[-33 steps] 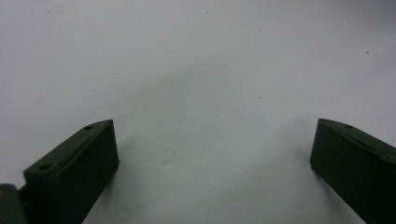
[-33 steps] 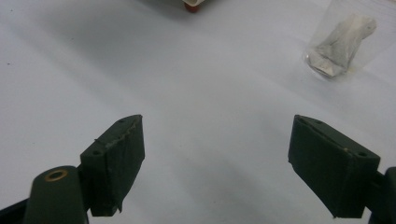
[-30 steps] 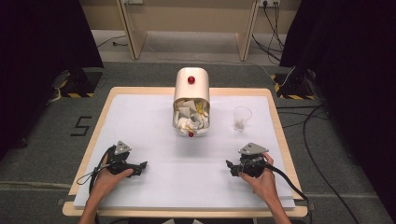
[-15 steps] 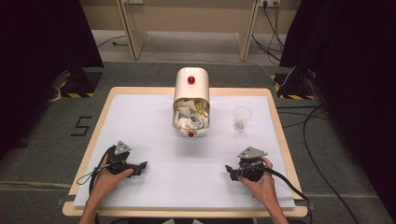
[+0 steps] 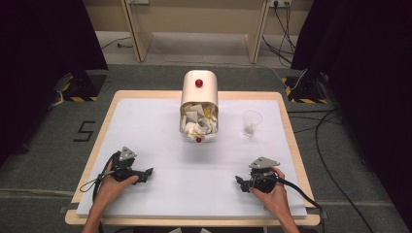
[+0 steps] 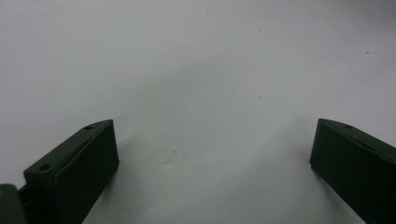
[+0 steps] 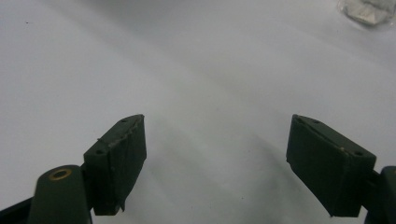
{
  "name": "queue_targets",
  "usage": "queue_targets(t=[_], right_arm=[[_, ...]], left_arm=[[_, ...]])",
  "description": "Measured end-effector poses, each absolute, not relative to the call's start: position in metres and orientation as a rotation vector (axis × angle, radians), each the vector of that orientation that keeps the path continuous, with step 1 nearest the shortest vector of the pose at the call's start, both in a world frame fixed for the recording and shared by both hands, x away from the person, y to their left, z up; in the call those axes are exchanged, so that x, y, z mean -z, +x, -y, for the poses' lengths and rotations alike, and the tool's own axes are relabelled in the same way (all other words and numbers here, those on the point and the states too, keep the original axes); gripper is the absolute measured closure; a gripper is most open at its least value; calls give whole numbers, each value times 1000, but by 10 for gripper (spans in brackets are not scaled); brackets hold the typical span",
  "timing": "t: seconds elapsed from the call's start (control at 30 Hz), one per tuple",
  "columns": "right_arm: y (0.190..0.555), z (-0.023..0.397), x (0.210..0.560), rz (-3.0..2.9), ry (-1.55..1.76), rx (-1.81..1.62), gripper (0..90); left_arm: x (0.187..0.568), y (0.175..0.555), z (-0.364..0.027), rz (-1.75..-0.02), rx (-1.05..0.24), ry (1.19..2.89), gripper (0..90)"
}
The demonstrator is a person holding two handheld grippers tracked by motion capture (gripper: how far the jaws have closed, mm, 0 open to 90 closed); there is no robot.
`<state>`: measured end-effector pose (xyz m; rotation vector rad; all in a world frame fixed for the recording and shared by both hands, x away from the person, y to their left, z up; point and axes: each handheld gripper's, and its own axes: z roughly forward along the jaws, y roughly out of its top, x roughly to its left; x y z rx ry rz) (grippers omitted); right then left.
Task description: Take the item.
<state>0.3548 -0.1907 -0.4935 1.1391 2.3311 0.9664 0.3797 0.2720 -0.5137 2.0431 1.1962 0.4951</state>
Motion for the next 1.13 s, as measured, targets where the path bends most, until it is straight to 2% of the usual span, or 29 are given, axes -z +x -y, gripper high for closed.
queue_targets(t=[0.43, 1.13], right_arm=[[350, 192, 503, -2330, 1133, -996, 170], [350, 192, 503, -2333, 1134, -999, 166]], left_arm=[[514, 380, -272, -1196, -496, 2044, 2], [514, 380, -272, -1196, -495, 2044, 2]])
